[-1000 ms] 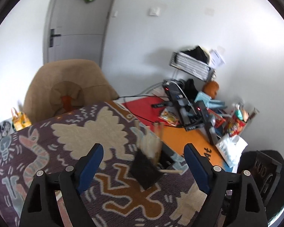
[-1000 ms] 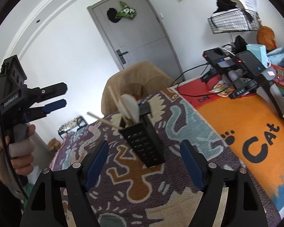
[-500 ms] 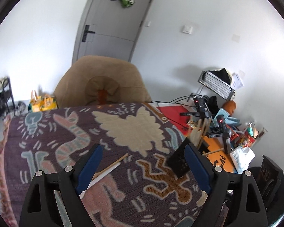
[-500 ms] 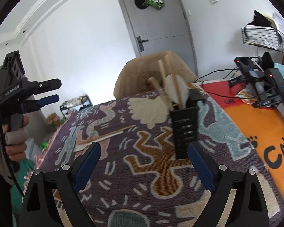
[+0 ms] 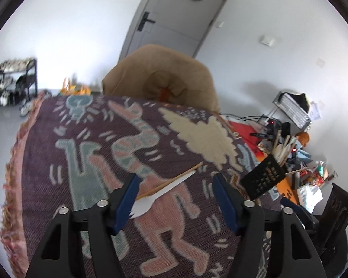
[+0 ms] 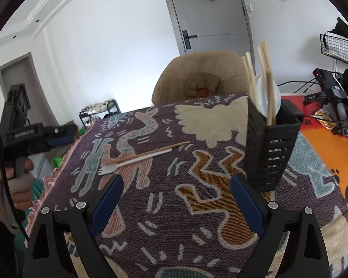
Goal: Organize utensils
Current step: 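Lower the left gripper onto the white plastic fork and grasp it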
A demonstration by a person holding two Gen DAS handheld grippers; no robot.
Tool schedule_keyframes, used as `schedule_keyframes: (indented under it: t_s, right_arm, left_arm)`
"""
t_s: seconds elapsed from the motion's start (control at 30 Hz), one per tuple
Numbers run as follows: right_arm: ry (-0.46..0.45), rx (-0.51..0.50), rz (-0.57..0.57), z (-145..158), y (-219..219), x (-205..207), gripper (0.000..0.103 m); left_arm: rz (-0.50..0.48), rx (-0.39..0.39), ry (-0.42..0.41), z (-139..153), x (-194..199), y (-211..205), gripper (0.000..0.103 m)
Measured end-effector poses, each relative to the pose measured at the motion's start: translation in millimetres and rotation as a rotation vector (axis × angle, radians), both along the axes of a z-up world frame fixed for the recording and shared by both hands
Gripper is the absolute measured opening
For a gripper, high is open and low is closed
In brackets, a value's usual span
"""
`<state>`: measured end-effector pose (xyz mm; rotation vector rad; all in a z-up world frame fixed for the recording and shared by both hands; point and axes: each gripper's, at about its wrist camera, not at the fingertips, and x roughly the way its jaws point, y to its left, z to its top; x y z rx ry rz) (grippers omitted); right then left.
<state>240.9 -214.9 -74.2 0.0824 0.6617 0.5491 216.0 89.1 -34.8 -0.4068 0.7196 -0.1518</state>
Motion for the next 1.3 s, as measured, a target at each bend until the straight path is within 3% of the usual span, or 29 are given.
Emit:
schedule_keyframes:
  t_s: [0.27, 0.7, 1.1, 1.2, 1.3]
  right_arm:
    - [0.035, 0.001, -0.006, -9, 5, 2, 0.093]
    - [0.068, 0.008, -0.002, -19, 4, 2, 0.093]
    - [0.091, 0.013, -0.003, -28, 7, 9, 0.093]
    - [0.087, 0.005, 0.005, -27, 10, 8, 0.093]
    - [0.078, -0.005, 0.009, -25, 13, 8, 0.093]
  left_arm:
    - [0.055, -0.125, 0.142, -44, 2, 22, 0.044]
    - [0.159, -0.187, 0.292, -94, 14, 28, 0.028]
    - [0.189, -0.287, 0.302, -107, 30, 31, 0.024]
    - [0.202, -0.27, 0.299, -108, 34, 30, 0.011]
    - [0.214, -0.284, 0.301, -111, 35, 34, 0.006]
